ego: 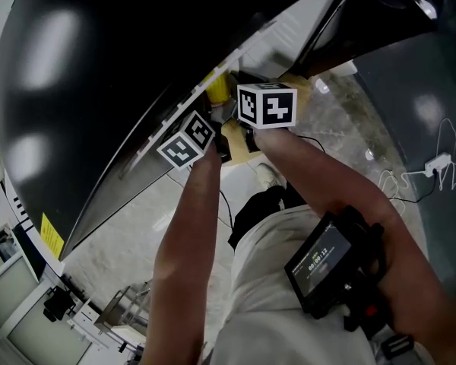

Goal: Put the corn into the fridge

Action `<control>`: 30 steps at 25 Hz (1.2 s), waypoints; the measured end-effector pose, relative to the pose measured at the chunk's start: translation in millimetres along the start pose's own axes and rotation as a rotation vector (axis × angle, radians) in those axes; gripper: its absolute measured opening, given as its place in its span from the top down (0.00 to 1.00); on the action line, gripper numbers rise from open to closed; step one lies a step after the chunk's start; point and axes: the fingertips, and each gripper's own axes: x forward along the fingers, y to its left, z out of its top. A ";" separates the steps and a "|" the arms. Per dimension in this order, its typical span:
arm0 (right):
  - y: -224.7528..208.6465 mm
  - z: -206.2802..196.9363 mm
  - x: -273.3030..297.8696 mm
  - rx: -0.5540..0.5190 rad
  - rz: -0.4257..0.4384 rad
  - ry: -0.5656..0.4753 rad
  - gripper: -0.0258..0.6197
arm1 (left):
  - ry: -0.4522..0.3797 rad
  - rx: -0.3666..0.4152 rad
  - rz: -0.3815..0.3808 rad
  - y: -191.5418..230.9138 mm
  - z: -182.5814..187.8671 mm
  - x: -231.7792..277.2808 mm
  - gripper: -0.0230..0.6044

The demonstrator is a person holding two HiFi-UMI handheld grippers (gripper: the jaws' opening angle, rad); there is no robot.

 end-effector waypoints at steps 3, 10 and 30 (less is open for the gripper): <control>-1.5 -0.4 1.9 0.014 -0.011 -0.001 0.86 | -0.005 0.014 0.013 0.6 2.5 3.7 0.85; 5.9 5.9 8.9 -0.007 -0.012 -0.004 0.86 | -0.016 0.038 0.034 7.8 11.2 11.2 0.85; 2.3 4.1 18.3 -0.108 -0.114 0.026 0.82 | -0.027 0.140 0.099 19.0 15.6 6.8 0.78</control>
